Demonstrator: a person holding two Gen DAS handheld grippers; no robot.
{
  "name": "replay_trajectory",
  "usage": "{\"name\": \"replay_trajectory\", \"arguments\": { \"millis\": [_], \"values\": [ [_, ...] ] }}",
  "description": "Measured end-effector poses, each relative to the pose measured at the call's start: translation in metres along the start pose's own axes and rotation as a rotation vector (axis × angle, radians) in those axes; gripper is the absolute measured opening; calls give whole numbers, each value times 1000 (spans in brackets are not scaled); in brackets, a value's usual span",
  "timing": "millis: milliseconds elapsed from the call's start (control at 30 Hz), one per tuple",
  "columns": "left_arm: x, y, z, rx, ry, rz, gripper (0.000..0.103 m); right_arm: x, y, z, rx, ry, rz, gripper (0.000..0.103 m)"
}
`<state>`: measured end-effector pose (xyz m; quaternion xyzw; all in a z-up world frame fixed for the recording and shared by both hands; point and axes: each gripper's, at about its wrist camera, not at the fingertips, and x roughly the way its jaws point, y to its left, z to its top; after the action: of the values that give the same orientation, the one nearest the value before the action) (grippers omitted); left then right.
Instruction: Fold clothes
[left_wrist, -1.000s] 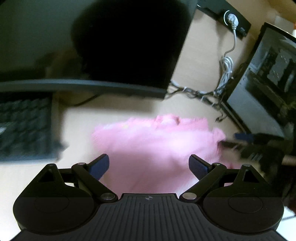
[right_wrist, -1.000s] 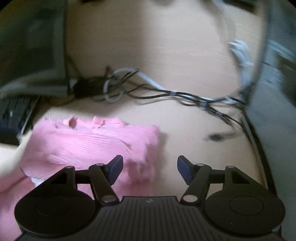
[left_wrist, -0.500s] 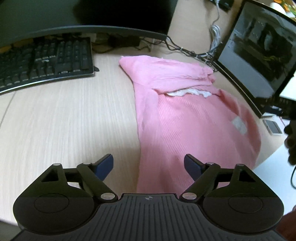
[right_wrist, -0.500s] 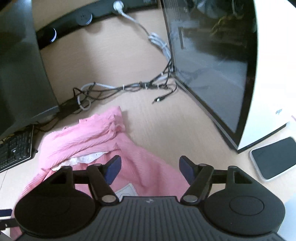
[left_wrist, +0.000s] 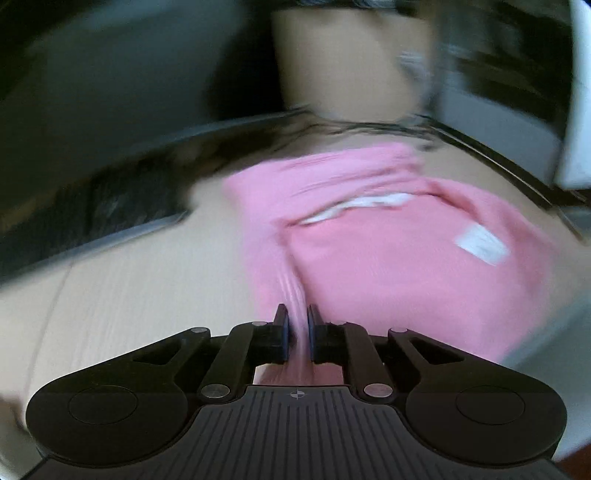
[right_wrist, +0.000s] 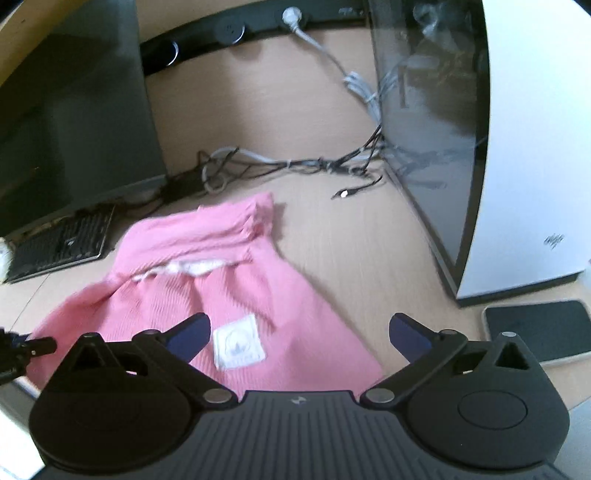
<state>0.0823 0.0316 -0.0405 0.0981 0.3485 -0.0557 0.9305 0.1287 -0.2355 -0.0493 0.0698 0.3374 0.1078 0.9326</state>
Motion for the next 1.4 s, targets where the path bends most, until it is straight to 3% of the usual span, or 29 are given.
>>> {"name": "replay_trajectory", "arguments": {
  "millis": [100, 233, 333, 400, 467, 600, 700, 800, 933, 1033, 1067, 1100, 1200, 1300, 1400],
  "values": [
    [7, -32, -11, 47, 48, -51, 12, 4, 5, -8, -41, 12, 58, 103],
    [15, -42, -22, -16, 64, -75, 19, 21, 16, -15, -63, 37, 147, 103],
    [5, -31, -18, -105, 64, -133, 32, 38, 19, -23, -34, 86, 174, 103],
    [-8, -26, -15, -118, 50, -143, 51, 47, 19, -27, -7, 122, 175, 103],
    [-20, -21, -12, -122, 17, -120, 62, 50, 16, -30, 35, 129, 180, 103],
    [-27, -2, -11, -144, -19, -21, 76, 54, 13, -32, 97, 137, 179, 103],
    [-21, 1, -21, -46, -5, 25, 78, 55, 17, -31, 99, 146, 167, 103],
    [-17, -1, -31, 65, 14, 21, 83, 57, 18, -30, 84, 154, 167, 103],
    [-7, 3, -36, 111, 28, 13, 83, 57, 16, -28, 61, 167, 178, 103],
    [7, 10, -30, 108, 47, -17, 77, 57, 19, -29, 37, 174, 169, 103],
    [12, 13, -28, 95, 59, -27, 68, 57, 21, -28, 25, 179, 164, 103],
    [16, 16, -25, 83, 71, -36, 50, 56, 24, -27, 9, 178, 169, 103],
    [17, 33, -15, -18, 90, -58, 14, 50, 32, -23, -41, 168, 194, 103],
    [7, 60, -6, -219, 80, -95, 9, 44, 45, -20, -123, 138, 211, 103],
    [-11, 82, -6, -445, 66, -187, 7, 44, 53, -17, -151, 113, 213, 103]
  ]
}}
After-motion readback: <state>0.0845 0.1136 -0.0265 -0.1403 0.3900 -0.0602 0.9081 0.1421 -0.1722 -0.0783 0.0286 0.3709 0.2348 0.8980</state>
